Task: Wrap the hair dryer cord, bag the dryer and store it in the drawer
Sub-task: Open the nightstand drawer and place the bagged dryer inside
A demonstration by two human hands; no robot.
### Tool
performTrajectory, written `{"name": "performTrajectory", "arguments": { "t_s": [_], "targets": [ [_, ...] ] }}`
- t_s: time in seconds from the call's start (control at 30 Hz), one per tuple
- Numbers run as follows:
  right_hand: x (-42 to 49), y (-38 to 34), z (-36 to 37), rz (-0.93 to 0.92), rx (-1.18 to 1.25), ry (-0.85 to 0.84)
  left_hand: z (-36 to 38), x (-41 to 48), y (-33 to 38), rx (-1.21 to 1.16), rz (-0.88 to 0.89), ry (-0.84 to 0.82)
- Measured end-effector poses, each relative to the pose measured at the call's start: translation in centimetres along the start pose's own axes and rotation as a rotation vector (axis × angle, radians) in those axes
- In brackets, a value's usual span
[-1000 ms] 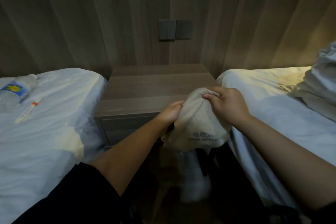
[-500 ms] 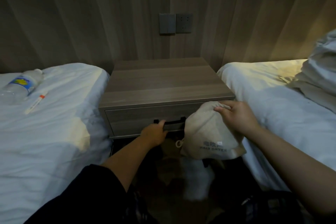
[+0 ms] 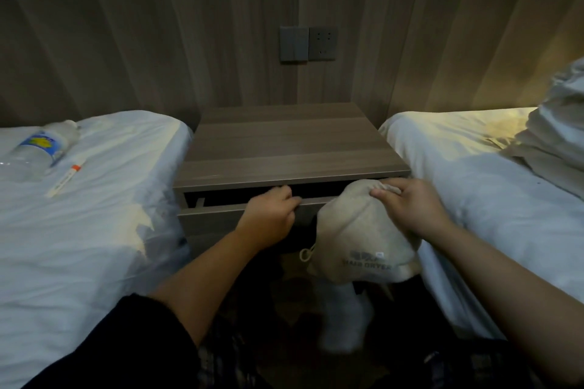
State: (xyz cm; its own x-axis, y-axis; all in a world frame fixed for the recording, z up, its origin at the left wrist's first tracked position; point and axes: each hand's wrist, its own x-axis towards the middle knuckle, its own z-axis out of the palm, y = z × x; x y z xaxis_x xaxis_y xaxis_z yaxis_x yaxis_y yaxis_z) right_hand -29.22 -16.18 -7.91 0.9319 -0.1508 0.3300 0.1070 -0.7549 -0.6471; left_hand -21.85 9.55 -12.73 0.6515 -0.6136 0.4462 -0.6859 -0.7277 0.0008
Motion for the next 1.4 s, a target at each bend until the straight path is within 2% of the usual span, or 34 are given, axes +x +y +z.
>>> {"name": "performTrajectory", "arguments": {
  "t_s": [0.03, 0.07, 0.17, 0.2, 0.3, 0.43, 0.5, 0.6, 0.77, 0.83, 0.9, 0.97, 1.03, 1.2, 1.27, 1.4],
  "targets": [
    [0.1, -0.4, 0.0, -0.006, 0.005, -0.016, -0.4, 0.0, -0.2, -0.018, -0.03, 0.093],
    [0.3, -0.7, -0.1, -0.004, 0.025, -0.031, -1.1, 0.3, -0.5, -0.107, -0.123, 0.061],
    [1.1, -2.0, -0.5, 0.017, 0.142, -0.037, -2.4, 1.1, -1.0, -0.458, -0.501, -0.264],
    [1.3, -2.4, -0.8, 0.028, 0.182, -0.019, -2.6, 1.1, -1.2, -0.564, -0.575, -0.313],
    [2.0, -3.8, -1.8, 0.068, 0.294, 0.06, -3.1, 1.2, -1.6, -0.82, -0.708, -0.324],
    [3.3, -4.9, -2.6, 0.14, 0.428, 0.1, -2.7, 1.8, -1.8, -0.938, -0.834, -0.292],
    [3.9, -5.4, -2.4, 0.184, 0.476, 0.152, -2.5, 1.3, -1.7, -1.115, -0.931, -0.266],
    [4.5, -5.9, -1.6, 0.214, 0.54, 0.254, -1.9, 0.6, -2.2, -1.288, -0.945, -0.336],
    [4.7, -5.8, 0.6, 0.312, 0.607, 0.333, -1.4, 0.3, -2.3, -1.229, -0.915, -0.549],
    [4.6, -5.4, 1.3, 0.358, 0.636, 0.32, -1.3, -0.1, -2.2, -1.317, -0.911, -0.612],
    [4.3, -4.8, 1.9, 0.377, 0.651, 0.3, -0.9, -0.2, -2.1, -1.561, -0.906, -0.579],
    [3.8, -4.2, 2.3, 0.409, 0.671, 0.283, -1.1, -0.1, -1.7, -1.833, -0.912, -0.428],
    [3.1, -3.6, 2.9, 0.467, 0.708, 0.251, -1.2, 0.0, -1.0, -1.975, -0.924, -0.34],
    [0.9, -1.8, 4.9, 0.571, 0.759, 0.215, -0.7, 0.0, 0.3, -1.867, -1.065, -0.338],
    [0.7, -1.4, 5.2, 0.568, 0.748, 0.206, -0.4, -0.1, 0.4, -1.798, -1.096, -0.388],
    [0.8, -0.8, 5.0, 0.61, 0.715, 0.076, -0.5, -0.1, 0.5, -1.731, -1.238, -0.479]
  ]
}}
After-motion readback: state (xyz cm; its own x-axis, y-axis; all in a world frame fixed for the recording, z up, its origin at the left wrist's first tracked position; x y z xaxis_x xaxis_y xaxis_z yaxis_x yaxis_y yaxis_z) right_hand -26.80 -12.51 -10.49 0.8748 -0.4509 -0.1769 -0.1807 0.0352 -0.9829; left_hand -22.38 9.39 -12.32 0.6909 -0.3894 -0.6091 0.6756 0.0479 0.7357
